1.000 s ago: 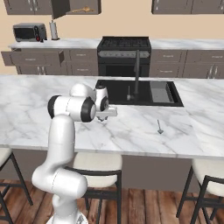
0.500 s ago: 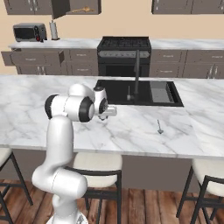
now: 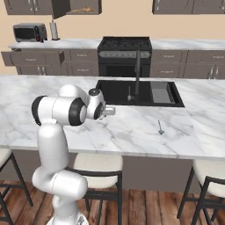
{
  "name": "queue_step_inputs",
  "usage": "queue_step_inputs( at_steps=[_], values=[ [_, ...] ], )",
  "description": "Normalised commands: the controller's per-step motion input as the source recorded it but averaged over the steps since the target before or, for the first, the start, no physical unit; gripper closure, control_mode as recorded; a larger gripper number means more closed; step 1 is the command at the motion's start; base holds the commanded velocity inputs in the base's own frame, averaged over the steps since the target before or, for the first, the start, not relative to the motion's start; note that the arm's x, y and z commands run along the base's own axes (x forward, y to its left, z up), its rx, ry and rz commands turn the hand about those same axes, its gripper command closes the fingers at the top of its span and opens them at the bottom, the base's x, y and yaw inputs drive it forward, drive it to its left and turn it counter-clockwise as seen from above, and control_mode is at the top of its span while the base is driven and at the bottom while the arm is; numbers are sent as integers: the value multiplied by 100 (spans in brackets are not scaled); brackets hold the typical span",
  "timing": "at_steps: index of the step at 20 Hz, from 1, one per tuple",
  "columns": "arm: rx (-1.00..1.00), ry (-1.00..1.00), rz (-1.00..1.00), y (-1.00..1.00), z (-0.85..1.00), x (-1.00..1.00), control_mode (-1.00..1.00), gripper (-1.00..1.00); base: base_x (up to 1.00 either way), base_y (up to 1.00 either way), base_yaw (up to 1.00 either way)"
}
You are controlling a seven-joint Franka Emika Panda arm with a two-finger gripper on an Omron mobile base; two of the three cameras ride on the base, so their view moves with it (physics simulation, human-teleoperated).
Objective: Organize the utensils by type. Pick up the wooden spoons from the counter and place them in the open cabinet. Then pick up the metallic utensils from the counter and place them in the open drawer.
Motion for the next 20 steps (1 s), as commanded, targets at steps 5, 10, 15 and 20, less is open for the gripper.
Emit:
queue_step_inputs(
  at_steps=[5,10,15,20],
  values=[
    [2,-1,0,-5,60,-51,-100,100,0,0,0],
    [1,20,0,-1,63,-37,-100,100,0,0,0],
    [0,21,0,0,52,-43,-100,100,0,0,0],
    [0,3,0,3,26,-56,-100,100,0,0,0]
  ],
)
